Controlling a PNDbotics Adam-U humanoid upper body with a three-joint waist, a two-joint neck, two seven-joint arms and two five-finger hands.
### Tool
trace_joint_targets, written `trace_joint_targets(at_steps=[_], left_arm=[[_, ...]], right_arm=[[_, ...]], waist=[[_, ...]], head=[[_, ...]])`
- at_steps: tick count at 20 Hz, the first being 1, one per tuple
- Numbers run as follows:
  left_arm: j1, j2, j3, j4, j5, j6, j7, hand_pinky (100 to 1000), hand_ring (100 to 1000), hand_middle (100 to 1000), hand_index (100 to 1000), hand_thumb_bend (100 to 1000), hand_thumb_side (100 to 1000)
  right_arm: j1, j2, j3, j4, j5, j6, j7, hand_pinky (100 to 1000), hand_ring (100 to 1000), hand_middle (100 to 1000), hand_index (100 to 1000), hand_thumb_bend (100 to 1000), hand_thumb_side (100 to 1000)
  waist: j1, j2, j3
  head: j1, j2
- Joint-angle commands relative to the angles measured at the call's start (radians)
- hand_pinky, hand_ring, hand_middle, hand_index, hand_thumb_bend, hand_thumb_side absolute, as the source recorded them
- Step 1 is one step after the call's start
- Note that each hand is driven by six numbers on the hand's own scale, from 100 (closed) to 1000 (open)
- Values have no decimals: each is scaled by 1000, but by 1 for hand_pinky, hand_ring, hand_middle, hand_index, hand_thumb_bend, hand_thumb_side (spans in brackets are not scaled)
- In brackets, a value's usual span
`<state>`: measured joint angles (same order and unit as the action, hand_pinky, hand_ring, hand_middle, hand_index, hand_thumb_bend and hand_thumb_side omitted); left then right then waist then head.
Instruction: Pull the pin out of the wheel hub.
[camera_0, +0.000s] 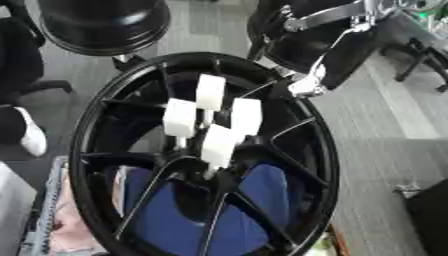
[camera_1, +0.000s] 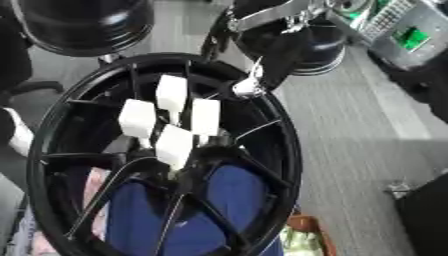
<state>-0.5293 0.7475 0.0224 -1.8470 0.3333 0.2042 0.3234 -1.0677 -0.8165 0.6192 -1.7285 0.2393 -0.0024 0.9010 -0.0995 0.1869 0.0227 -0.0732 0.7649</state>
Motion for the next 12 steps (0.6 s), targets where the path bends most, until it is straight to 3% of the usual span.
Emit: trace_joint_targets(at_steps=[1, 6, 12], left_arm=[[-10, 35, 8, -6, 2, -3, -4, 756, 846, 719, 830, 258, 700], [-9, 36, 6, -5, 2, -3, -5, 757, 846, 718, 829, 256, 701], [-7, 37, 4, -4, 1, -2, -7, 757, 846, 716, 827, 254, 702]], right_arm=[[-19, -36, -5, -30, -34, 29, -1, 882, 866, 809, 904, 235, 682], [-20, -46, 10, -77, -73, 65, -6, 881, 869, 811, 906, 245, 656], [-15, -64, 28, -148, -55, 143, -45, 877, 866, 807, 901, 280, 612]], waist=[[6, -21, -2], [4, -25, -3], [2, -24, -1]], head=[[2, 5], [0, 5], [2, 5]])
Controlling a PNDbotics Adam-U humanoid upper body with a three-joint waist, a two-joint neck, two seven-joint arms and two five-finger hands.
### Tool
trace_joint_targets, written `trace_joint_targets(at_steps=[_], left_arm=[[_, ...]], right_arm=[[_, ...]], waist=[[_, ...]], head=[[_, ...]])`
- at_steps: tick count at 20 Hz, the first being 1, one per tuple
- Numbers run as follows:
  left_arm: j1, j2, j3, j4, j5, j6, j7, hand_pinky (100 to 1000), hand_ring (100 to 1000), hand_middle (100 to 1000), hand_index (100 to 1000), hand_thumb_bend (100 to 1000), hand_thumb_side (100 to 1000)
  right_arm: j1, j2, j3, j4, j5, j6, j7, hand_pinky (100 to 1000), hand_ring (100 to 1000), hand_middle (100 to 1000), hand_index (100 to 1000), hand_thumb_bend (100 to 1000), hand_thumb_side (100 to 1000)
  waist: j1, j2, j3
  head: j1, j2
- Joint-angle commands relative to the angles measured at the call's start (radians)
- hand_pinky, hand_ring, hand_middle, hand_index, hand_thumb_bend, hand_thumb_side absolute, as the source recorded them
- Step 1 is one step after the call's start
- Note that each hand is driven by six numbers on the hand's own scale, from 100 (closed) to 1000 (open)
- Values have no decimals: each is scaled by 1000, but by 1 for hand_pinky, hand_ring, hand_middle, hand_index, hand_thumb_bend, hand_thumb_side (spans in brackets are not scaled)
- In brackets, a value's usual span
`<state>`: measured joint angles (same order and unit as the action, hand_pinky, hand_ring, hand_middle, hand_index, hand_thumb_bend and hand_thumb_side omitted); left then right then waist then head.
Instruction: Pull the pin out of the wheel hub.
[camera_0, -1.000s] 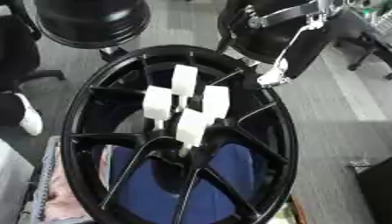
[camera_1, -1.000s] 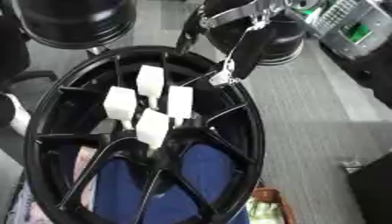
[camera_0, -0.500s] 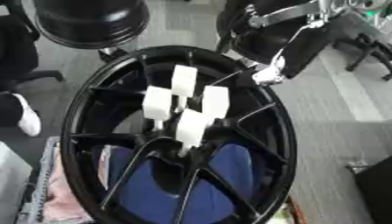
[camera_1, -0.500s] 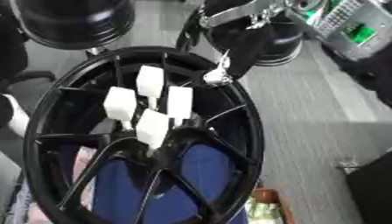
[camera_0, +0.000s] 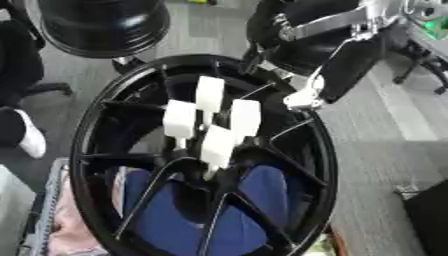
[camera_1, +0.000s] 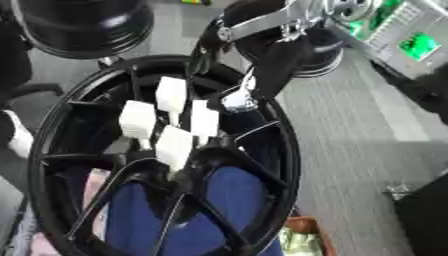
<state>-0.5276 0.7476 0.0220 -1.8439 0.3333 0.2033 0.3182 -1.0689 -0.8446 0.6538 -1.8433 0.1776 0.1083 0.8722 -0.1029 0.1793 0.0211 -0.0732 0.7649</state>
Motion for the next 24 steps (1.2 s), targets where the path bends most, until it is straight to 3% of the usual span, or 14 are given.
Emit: trace_joint_targets(at_steps=[1, 3, 10, 24], left_arm=[[-8, 37, 4, -7, 1, -1, -2, 757, 846, 716, 827, 254, 702], [-9, 38, 3, -8, 1, -1, -3, 757, 845, 715, 826, 254, 703], [-7, 40, 1, -7, -2, 0, -6, 758, 846, 714, 824, 250, 706], [-3, 36, -1, -4, -2, 1, -9, 759, 847, 714, 823, 246, 711]], right_arm=[[-12, -38, -4, -43, 11, 51, -25, 876, 865, 806, 899, 328, 585], [-8, -44, 2, -65, 17, 88, -39, 875, 864, 804, 899, 278, 619], [1, -67, 14, -148, 16, 203, -34, 878, 867, 807, 901, 296, 598], [16, -79, 29, -157, 22, 257, -46, 884, 878, 816, 909, 279, 623]], waist=[[5, -16, 1], [5, -14, 3], [3, -9, 2], [0, -2, -1]], head=[[4, 5], [8, 5], [19, 5], [24, 5]])
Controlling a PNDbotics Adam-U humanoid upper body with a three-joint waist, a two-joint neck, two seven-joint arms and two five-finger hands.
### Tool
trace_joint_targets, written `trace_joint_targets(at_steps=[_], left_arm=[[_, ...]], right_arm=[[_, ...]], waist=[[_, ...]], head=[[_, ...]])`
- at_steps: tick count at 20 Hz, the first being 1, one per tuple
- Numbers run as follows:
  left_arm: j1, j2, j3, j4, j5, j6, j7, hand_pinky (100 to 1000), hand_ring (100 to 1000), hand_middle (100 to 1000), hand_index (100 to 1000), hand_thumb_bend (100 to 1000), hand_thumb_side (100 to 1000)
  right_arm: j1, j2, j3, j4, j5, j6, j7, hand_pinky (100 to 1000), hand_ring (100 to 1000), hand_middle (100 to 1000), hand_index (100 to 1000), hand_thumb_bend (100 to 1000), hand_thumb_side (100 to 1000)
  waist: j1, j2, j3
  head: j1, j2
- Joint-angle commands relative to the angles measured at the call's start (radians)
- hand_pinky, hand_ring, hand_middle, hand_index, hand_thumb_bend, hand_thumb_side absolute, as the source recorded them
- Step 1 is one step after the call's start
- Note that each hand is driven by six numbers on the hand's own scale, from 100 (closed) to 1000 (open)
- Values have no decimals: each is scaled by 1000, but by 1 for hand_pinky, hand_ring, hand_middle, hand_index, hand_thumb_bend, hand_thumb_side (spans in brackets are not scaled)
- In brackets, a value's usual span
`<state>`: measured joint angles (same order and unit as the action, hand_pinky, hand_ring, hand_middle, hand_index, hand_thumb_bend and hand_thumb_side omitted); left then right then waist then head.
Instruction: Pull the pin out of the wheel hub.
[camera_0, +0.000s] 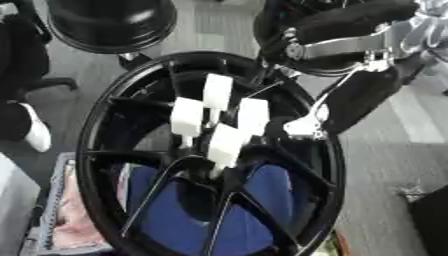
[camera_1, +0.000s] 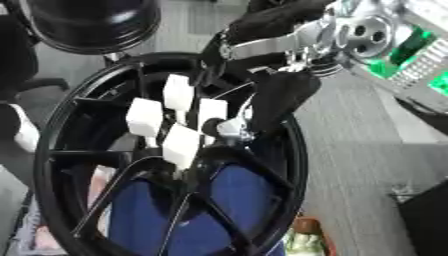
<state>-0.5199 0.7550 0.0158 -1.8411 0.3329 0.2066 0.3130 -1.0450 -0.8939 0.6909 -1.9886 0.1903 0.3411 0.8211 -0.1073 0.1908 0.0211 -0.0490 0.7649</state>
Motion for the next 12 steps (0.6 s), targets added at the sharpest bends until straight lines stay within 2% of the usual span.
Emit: trace_joint_targets(at_steps=[1, 6, 12], left_arm=[[-11, 28, 5, -6, -2, -3, -4, 760, 847, 714, 823, 246, 711], [-11, 26, 4, -6, -2, -3, -5, 760, 848, 714, 822, 244, 712], [-11, 22, 3, -6, -1, -3, -6, 760, 848, 714, 822, 239, 713]], right_arm=[[-8, -30, -8, -11, 17, 32, 1, 884, 877, 816, 909, 276, 624], [-12, -21, -3, -11, 51, 77, -23, 883, 879, 816, 909, 276, 636], [-5, -15, 9, -11, 57, 109, -17, 884, 880, 816, 909, 265, 651]], waist=[[5, -14, -1], [5, -14, 0], [4, -10, 4]], head=[[-1, 5], [-5, 5], [-9, 5]])
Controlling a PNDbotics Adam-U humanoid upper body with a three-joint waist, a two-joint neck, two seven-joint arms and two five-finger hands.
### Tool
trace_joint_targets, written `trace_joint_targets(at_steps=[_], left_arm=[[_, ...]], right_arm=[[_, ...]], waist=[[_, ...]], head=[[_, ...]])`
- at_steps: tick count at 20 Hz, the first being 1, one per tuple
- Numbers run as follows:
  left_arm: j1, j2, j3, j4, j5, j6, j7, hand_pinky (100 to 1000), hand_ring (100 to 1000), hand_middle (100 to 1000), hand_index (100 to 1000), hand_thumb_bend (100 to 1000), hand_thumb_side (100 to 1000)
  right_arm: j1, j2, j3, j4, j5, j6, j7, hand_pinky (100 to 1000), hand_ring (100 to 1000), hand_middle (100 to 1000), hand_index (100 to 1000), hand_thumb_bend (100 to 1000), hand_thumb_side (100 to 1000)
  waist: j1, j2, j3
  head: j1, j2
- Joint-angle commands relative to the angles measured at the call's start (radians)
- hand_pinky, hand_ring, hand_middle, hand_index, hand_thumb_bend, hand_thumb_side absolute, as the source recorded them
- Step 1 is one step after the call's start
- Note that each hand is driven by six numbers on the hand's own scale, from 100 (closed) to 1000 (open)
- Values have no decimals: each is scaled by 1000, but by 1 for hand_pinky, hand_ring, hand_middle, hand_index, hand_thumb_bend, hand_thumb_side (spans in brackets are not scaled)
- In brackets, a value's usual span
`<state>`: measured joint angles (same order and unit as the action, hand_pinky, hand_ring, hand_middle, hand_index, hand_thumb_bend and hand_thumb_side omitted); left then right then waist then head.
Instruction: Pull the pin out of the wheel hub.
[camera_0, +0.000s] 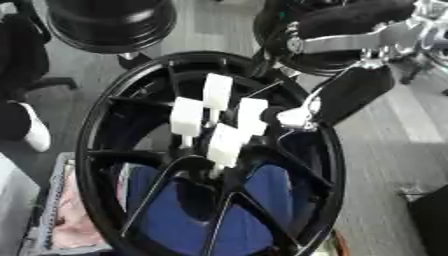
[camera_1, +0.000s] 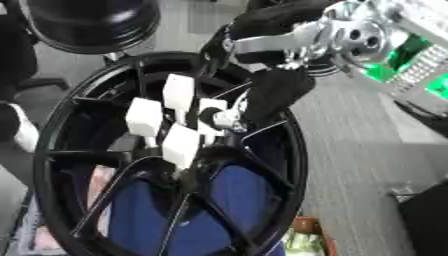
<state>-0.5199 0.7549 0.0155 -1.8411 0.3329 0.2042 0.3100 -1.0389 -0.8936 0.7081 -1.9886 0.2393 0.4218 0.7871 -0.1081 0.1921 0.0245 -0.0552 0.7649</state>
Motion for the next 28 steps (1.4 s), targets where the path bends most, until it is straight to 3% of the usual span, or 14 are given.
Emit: trace_joint_targets(at_steps=[1, 8, 28], left_arm=[[-11, 22, 4, -6, -1, -1, -3, 760, 848, 714, 822, 242, 713], [-14, 19, 4, -7, 1, -1, -4, 761, 849, 714, 822, 241, 715], [-12, 17, 5, -7, 2, -2, -5, 763, 850, 716, 821, 236, 718]], right_arm=[[-10, -14, -7, -9, 9, 32, 18, 884, 880, 816, 909, 271, 651], [-2, 0, 7, 21, 11, 30, 14, 884, 880, 816, 909, 264, 659], [18, 22, 23, 117, 28, -53, -17, 890, 889, 830, 911, 264, 655]], waist=[[5, -11, 1], [5, -8, 4], [4, -2, 12]], head=[[-3, 5], [-8, 5], [-14, -2]])
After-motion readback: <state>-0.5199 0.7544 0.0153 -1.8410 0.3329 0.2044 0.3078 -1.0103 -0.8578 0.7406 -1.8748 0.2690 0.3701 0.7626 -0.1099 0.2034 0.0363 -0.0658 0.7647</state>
